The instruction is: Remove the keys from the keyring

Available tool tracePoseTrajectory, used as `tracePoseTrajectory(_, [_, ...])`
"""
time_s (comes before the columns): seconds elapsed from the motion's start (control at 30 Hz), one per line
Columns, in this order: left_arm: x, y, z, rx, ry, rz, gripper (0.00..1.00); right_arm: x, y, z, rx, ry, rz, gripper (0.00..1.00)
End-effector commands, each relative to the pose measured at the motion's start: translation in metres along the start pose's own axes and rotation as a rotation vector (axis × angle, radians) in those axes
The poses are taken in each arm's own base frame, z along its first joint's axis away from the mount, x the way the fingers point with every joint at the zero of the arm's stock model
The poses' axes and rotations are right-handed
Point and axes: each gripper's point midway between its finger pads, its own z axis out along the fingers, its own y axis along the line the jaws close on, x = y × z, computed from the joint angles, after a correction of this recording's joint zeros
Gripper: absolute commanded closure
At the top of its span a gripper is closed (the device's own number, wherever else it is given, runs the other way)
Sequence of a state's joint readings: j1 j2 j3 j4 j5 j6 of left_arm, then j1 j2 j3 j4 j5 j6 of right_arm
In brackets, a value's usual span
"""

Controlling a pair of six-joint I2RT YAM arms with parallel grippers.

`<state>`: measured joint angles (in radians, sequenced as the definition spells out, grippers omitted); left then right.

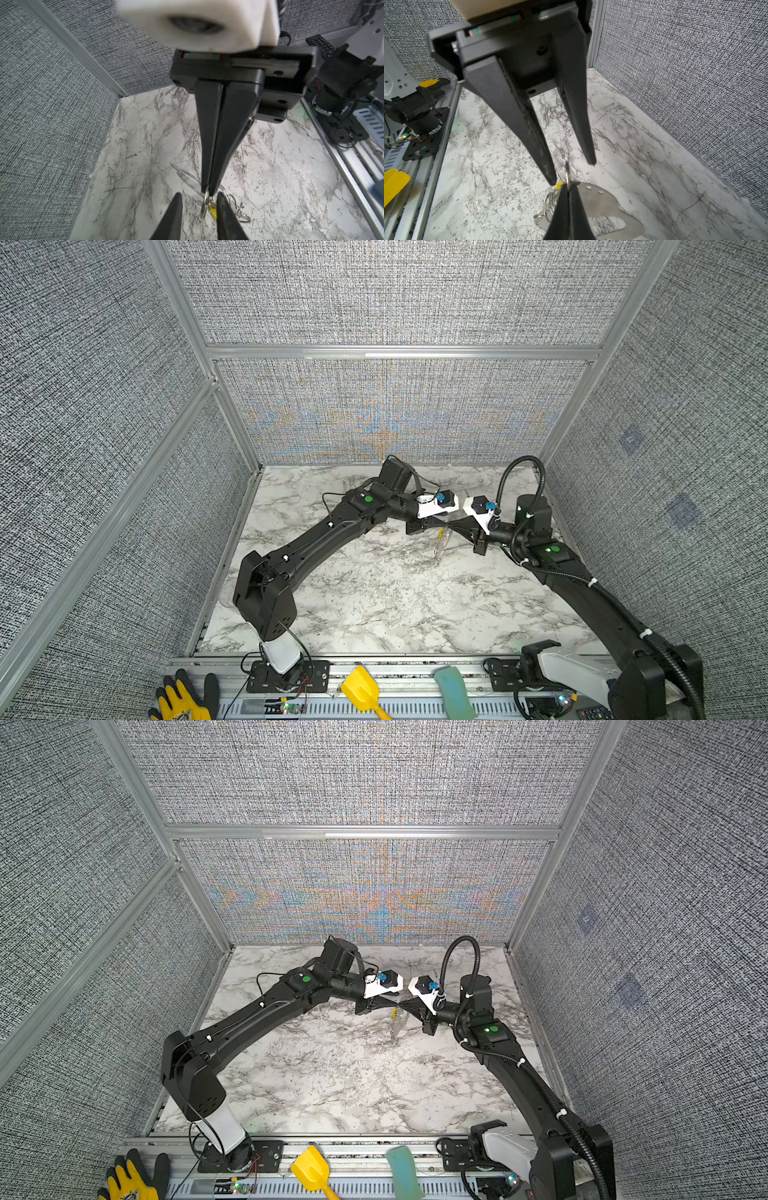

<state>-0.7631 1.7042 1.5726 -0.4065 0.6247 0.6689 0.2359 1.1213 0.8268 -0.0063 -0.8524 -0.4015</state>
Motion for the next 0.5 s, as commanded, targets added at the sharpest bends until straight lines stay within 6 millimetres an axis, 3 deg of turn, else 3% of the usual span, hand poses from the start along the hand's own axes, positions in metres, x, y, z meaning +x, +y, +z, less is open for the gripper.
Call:
tracePoseTrajectory(0.0, [-0.015, 0.022, -0.016, -0.131, -0.072, -0.044, 0.62, -0.009, -0.004, 0.000, 0.014, -0.037, -0.030, 1.00])
tracePoseTrajectory(0.2, [-0.005, 0.025, -0.041, -0.186, -0.166, -0.128, 0.59, -0.014, -0.004, 0.002, 0.013, -0.083, -0.008, 1.00])
tracePoseTrajectory(0.47, [0.014, 0.009, -0.035, -0.150, -0.178, -0.183, 0.61, -0.024, 0.002, 0.001, -0.023, -0.132, -0.031, 1.00])
